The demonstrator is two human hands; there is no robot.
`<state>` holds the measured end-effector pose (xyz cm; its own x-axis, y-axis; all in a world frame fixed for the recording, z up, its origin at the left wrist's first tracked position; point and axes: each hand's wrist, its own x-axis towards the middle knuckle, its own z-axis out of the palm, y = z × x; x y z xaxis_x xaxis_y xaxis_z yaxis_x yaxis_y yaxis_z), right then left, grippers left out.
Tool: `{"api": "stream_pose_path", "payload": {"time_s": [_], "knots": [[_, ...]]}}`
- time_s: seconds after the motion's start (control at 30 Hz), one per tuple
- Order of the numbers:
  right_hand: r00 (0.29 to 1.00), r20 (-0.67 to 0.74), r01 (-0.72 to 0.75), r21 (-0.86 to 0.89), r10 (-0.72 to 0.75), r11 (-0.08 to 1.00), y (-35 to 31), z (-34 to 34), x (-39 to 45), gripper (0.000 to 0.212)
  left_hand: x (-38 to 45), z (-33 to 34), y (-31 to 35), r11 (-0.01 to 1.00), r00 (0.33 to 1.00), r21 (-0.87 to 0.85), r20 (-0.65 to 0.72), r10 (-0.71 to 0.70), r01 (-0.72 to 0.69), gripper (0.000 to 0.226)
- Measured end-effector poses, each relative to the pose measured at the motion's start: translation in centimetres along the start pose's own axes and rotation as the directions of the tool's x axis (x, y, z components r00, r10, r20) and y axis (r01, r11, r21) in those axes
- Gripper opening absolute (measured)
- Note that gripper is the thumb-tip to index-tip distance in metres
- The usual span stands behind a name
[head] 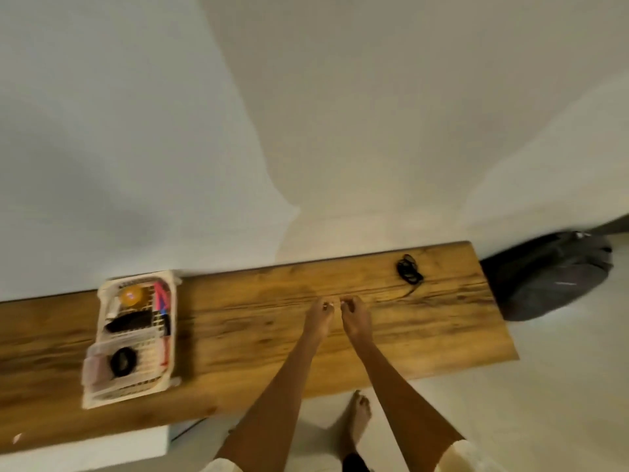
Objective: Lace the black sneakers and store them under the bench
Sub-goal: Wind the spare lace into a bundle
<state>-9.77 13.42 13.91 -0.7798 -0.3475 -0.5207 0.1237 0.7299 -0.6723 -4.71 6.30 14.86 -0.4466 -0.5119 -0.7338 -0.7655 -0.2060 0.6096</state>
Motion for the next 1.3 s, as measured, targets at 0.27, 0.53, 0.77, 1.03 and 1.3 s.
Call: {"api": "stream_pose_path", "payload": {"time_s": [0.27, 0.53, 0.77, 1.03, 1.3], "knots": [[0.991, -0.130, 0.003, -0.291, -0.043, 0.957, 12.2, -11.9, 14.1, 0.035, 8.6, 17.7, 5.6, 0.994, 0.993, 0.113, 0.121, -0.007, -0.007, 0.026], [0.897, 0.164, 0.410, -0.655, -0.410, 0.635, 17.9, -15.2, 20.5, 0.032, 13.5, 21.9, 4.8, 0.999, 0.998, 0.043, 0.065, -0.025, 0.023, 0.016], [0.869, 0.082, 0.480, -0.379, -0.488, 0.791, 12.1, -16.6, 17.7, 0.007, 10.2, 18.0, 9.5, 0.870, 0.915, 0.285, 0.117, 0.386, -0.403, 0.039], [0.907, -0.003, 0.417, 0.150, -0.421, 0.896, -1.9, -20.3, 8.7, 0.012, 1.6, 7.6, 17.4, 0.804, 0.818, 0.156, 0.164, 0.552, -0.574, 0.019], [0.877, 0.119, 0.398, 0.362, -0.465, 0.843, -12.3, -23.3, -4.3, 0.014, -10.9, -7.3, 21.8, 0.702, 0.692, -0.081, 0.125, 0.711, -0.707, 0.015]]}}
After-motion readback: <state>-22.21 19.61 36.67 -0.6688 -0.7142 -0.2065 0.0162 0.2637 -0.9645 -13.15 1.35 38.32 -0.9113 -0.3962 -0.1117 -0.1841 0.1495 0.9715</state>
